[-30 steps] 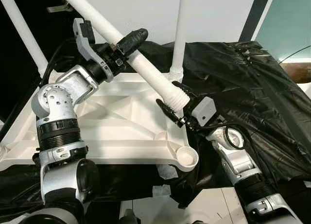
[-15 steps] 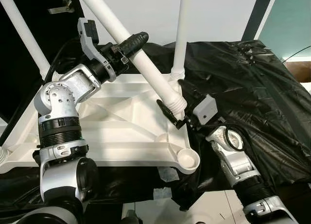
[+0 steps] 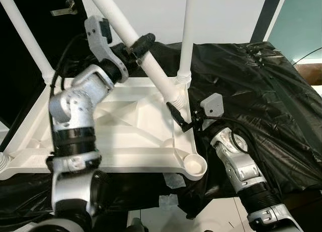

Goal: Building children table

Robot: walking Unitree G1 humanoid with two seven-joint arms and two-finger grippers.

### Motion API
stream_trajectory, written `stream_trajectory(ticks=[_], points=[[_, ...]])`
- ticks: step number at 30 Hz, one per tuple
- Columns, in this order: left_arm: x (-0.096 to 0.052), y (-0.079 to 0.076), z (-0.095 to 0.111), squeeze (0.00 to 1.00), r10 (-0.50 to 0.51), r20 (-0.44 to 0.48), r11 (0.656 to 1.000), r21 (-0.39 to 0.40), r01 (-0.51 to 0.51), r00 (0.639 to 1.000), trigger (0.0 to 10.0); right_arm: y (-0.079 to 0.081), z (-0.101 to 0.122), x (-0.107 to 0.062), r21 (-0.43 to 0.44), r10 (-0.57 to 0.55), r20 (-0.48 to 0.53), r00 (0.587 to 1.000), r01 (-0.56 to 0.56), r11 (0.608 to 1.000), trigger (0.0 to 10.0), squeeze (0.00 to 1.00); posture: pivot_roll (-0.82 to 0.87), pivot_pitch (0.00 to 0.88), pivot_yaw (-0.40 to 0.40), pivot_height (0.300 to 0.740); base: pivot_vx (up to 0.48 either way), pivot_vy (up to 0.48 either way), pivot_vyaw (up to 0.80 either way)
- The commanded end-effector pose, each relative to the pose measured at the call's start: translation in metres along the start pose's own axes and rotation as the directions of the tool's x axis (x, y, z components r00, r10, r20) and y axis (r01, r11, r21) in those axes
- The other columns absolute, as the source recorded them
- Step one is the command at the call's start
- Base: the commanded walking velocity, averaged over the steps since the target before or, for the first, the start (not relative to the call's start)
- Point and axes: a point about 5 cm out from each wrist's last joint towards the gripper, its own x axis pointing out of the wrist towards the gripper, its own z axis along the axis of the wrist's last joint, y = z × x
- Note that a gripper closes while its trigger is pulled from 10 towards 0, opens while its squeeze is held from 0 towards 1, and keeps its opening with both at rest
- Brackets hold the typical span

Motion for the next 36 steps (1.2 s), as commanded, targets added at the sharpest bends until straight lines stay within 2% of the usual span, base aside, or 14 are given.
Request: stream_trajectory(ticks=[1, 2, 5, 8, 12, 14, 16, 19, 22, 29, 36], points=[[0.002, -0.006, 0.002, 0.0, 0.035, 0.027, 0.997, 0.075, -0.037, 0.999, 10.0, 0.002, 0.004, 0.004, -0.004, -0.003, -0.008, 1.0, 0.002, 1.0, 10.0, 0.0, 0.09, 0.017, 0.044, 0.74, 0.0, 0.0, 0.0], [0.002, -0.006, 0.002, 0.0, 0.035, 0.027, 0.997, 0.075, -0.037, 0.999, 10.0, 0.002, 0.004, 0.004, -0.004, -0.003, -0.008, 1.0, 0.002, 1.0, 10.0, 0.0, 0.09, 0.017, 0.044, 0.74, 0.0, 0.0, 0.0], [0.005, -0.014, -0.007, 0.0, 0.12, 0.023, 0.98, 0.154, -0.122, 0.992, 10.0, 0.004, 0.008, 0.01, -0.053, -0.018, -0.01, 1.0, 0.018, 0.998, 10.0, 0.0, 0.09, 0.016, 0.041, 0.74, 0.0, 0.0, 0.0], [0.006, -0.019, -0.012, 0.0, 0.158, 0.022, 0.971, 0.178, -0.159, 0.987, 10.0, 0.004, 0.008, 0.014, -0.054, -0.028, -0.026, 0.999, 0.026, 0.998, 10.0, 0.0, 0.1, 0.015, 0.037, 0.74, 0.0, 0.0, 0.0], [0.012, -0.044, -0.026, 0.0, 0.25, 0.036, 0.945, 0.209, -0.252, 0.968, 10.0, 0.004, 0.007, 0.034, -0.064, -0.063, -0.089, 0.994, 0.057, 0.996, 10.0, 0.0, 0.11, 0.008, 0.031, 0.74, 0.0, 0.0, 0.0], [0.012, -0.044, -0.026, 0.0, 0.25, 0.036, 0.945, 0.209, -0.252, 0.968, 10.0, 0.004, 0.007, 0.034, -0.064, -0.063, -0.089, 0.994, 0.057, 0.996, 10.0, 0.0, 0.11, 0.008, 0.031, 0.74, 0.0, 0.0, 0.0], [0.014, -0.053, -0.032, 0.0, 0.267, 0.04, 0.937, 0.224, -0.269, 0.963, 10.0, 0.004, 0.008, 0.041, -0.07, -0.066, -0.112, 0.992, 0.058, 0.996, 10.0, 0.0, 0.12, 0.006, 0.029, 0.74, 0.0, 0.0, 0.0], [0.015, -0.058, -0.034, 0.0, 0.274, 0.039, 0.935, 0.221, -0.275, 0.961, 10.0, 0.004, 0.009, 0.045, -0.073, -0.064, -0.121, 0.991, 0.055, 0.996, 10.0, 0.0, 0.12, 0.004, 0.028, 0.74, 0.0, 0.0, 0.0], [0.021, -0.072, -0.037, 0.0, 0.281, 0.04, 0.937, 0.206, -0.283, 0.959, 10.0, 0.005, 0.011, 0.058, -0.068, -0.037, -0.14, 0.989, 0.028, 0.997, 10.0, 0.0, 0.12, 0.002, 0.027, 0.74, 0.0, 0.0, 0.0], [0.024, -0.08, -0.036, 0.0, 0.301, 0.057, 0.93, 0.205, -0.306, 0.952, 10.0, 0.016, 0.012, 0.065, -0.086, 0.051, -0.152, 0.987, -0.065, 0.994, 10.0, 0.0, 0.13, 0.0, 0.026, 0.74, 0.0, 0.0, 0.0], [0.026, -0.079, -0.033, 0.0, 0.326, 0.075, 0.921, 0.199, -0.334, 0.942, 10.0, 0.021, 0.008, 0.064, -0.072, 0.088, -0.174, 0.981, -0.102, 0.992, 10.0, 0.0, 0.13, 0.001, 0.026, 0.74, 0.0, 0.0, 0.0]])
